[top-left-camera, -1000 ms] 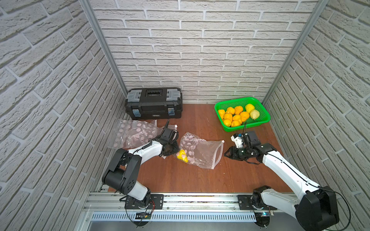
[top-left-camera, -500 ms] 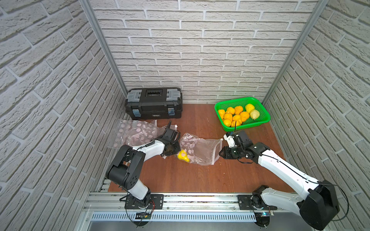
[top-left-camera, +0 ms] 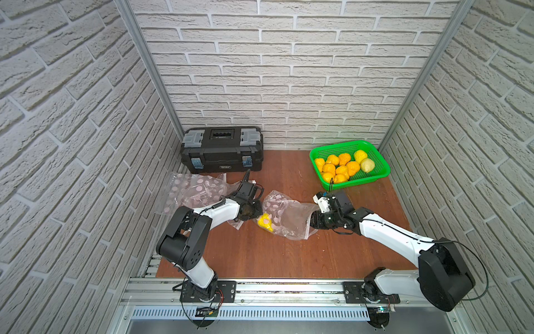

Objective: Open the zip-top bag and take out the pear
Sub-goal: Pick up the pear from the zipper food storage bag.

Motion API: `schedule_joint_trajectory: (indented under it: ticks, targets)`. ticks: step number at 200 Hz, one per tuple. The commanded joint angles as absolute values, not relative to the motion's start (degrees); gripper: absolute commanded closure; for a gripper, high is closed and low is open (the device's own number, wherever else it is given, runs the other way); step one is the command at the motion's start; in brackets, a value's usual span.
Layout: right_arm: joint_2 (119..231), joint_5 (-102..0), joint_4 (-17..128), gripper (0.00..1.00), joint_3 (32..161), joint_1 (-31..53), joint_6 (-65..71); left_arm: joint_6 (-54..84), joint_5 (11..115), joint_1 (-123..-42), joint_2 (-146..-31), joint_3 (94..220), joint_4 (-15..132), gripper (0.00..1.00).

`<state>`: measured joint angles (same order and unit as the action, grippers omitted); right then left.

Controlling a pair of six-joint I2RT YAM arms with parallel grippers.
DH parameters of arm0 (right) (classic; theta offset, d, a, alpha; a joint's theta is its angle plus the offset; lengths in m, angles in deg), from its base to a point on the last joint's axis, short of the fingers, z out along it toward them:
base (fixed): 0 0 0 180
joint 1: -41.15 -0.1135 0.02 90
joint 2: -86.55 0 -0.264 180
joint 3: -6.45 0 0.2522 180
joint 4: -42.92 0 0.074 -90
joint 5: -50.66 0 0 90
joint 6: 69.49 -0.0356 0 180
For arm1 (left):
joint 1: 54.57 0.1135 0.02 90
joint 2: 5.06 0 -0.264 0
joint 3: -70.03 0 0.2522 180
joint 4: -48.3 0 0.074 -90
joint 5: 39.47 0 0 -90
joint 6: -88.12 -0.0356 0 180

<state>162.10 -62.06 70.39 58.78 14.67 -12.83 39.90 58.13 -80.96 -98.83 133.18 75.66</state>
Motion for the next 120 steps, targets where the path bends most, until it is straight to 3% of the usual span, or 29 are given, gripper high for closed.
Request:
schedule_joint_trajectory:
  ticks: [1, 80, 120]
  targets:
    - [164.3, -66.9, 53.67, 0.69, 56.41, 12.94, -17.52, 38.38, 59.55, -81.54, -100.44, 135.02, 74.46, 1.0]
    - [185.82, -70.34, 35.3, 0.68, 60.43, 7.55, -16.17, 37.05, 63.11, -83.07, -105.16, 138.7, 71.5, 1.0]
    - [192.8, -67.55, 26.3, 0.78, 63.04, 4.41, -18.06, 37.38, 63.4, -83.79, -106.13, 139.45, 71.59, 1.0]
